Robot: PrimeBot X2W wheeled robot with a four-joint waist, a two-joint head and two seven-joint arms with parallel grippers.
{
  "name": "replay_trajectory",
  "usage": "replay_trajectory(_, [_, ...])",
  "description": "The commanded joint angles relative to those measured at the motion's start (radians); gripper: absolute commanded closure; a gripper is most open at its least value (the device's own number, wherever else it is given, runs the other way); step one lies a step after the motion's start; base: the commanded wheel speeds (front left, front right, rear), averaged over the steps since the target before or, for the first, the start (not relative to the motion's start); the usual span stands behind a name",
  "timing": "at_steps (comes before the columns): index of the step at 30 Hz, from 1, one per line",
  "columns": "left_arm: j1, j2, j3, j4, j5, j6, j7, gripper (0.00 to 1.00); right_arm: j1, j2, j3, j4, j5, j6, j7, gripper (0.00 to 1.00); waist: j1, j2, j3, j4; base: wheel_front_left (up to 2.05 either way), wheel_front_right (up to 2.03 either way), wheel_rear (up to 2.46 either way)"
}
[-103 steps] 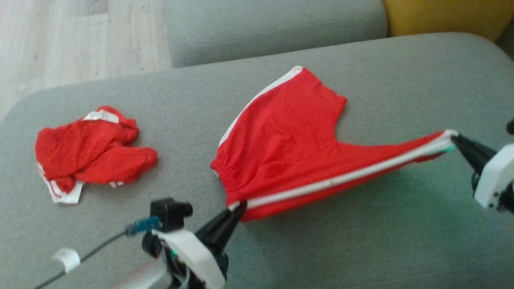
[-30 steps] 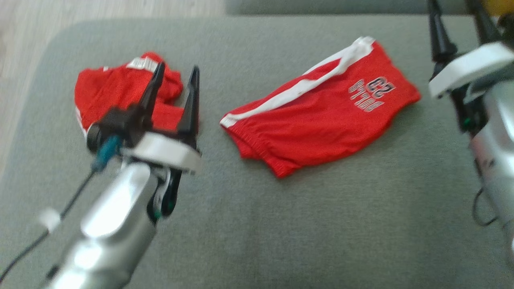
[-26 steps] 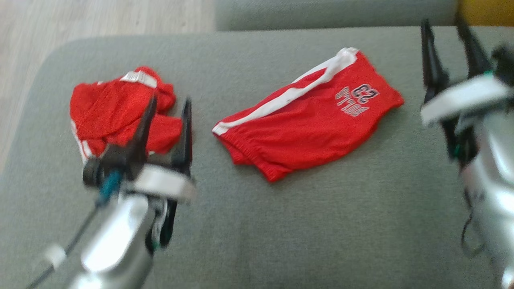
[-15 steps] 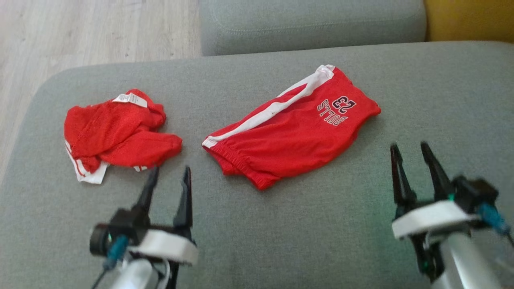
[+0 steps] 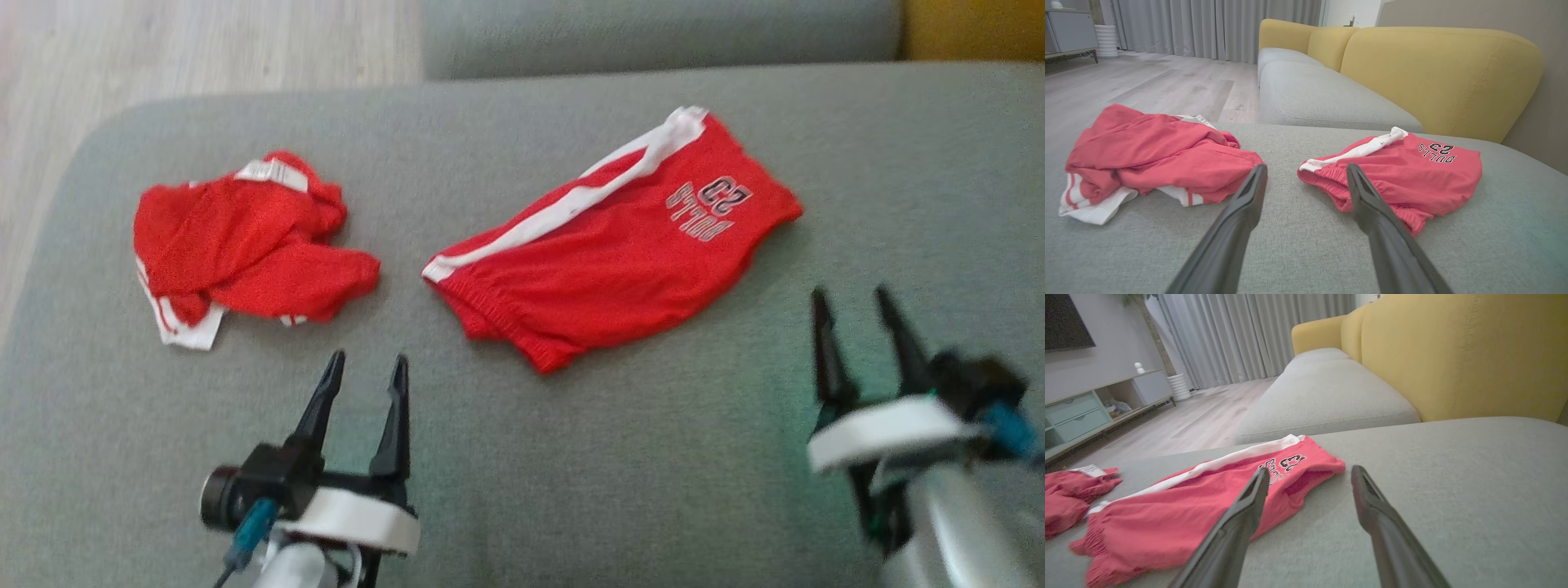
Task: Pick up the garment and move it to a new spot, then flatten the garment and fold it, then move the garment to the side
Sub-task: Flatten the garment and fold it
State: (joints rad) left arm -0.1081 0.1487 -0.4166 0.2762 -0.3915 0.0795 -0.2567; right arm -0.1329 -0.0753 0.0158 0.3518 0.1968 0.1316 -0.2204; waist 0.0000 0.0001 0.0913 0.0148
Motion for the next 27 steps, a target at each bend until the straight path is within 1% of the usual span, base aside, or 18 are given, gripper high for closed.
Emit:
replay_trajectory(1, [-0.071,-0.003,0.044,-0.030,0.017,-0.009,-0.005,0.00,-0.096,-0.012,-0.006,-0.023,-0.009,-0.001,0.015,0.00,0.0000,-0.0001,0.051,0.032,0.00,0.00,0.00])
replay_trajectory(4, [-0.103,-0.019,0.042,-0.018,0.040,-0.027,-0.005,0.00,-0.183,-0.031,-0.039,0.009,-0.029,-0.001,0.062,0.00,0.0000,-0.0001,0.107,0.065,0.00,0.00,0.00])
replay_trajectory(7, [-0.135,-0.040,0.038,-0.009,0.056,-0.045,-0.005,0.00,-0.283,-0.056,-0.069,0.066,-0.037,-0.001,0.118,0.00,0.0000,-0.0001,0.161,0.102,0.00,0.00,0.00])
replay_trajectory(11, [-0.171,-0.065,0.035,0.004,0.069,-0.062,-0.005,0.00,-0.418,-0.093,-0.126,0.197,-0.047,-0.001,0.233,0.00,0.0000,-0.0001,0.222,0.147,0.00,0.00,0.00])
replay_trajectory(14, [-0.193,-0.079,0.025,0.014,0.080,-0.071,-0.005,0.00,-0.508,-0.123,-0.159,0.295,-0.085,-0.001,0.281,0.00,0.0000,-0.0001,0.259,0.178,0.00,0.00,0.00])
replay_trajectory(17, [-0.207,-0.089,0.018,0.017,0.085,-0.077,-0.005,0.00,-0.567,-0.145,-0.158,0.386,-0.117,-0.001,0.308,0.00,0.0000,-0.0001,0.279,0.199,0.00,0.00,0.00])
replay_trajectory(21, [-0.216,-0.095,0.015,0.024,0.082,-0.083,-0.005,0.00,-0.608,-0.167,-0.151,0.496,-0.158,-0.001,0.322,0.00,0.0000,-0.0001,0.292,0.208,0.00,0.00,0.00])
replay_trajectory(24, [-0.222,-0.097,0.013,0.030,0.083,-0.084,-0.005,0.00,-0.628,-0.164,-0.166,0.561,-0.178,-0.001,0.306,0.00,0.0000,-0.0001,0.292,0.205,0.00,0.00,0.00])
replay_trajectory(27, [-0.227,-0.097,0.014,0.035,0.084,-0.085,-0.005,0.00,-0.641,-0.156,-0.158,0.614,-0.199,-0.001,0.296,0.00,0.0000,-0.0001,0.289,0.197,0.00,0.00,0.00])
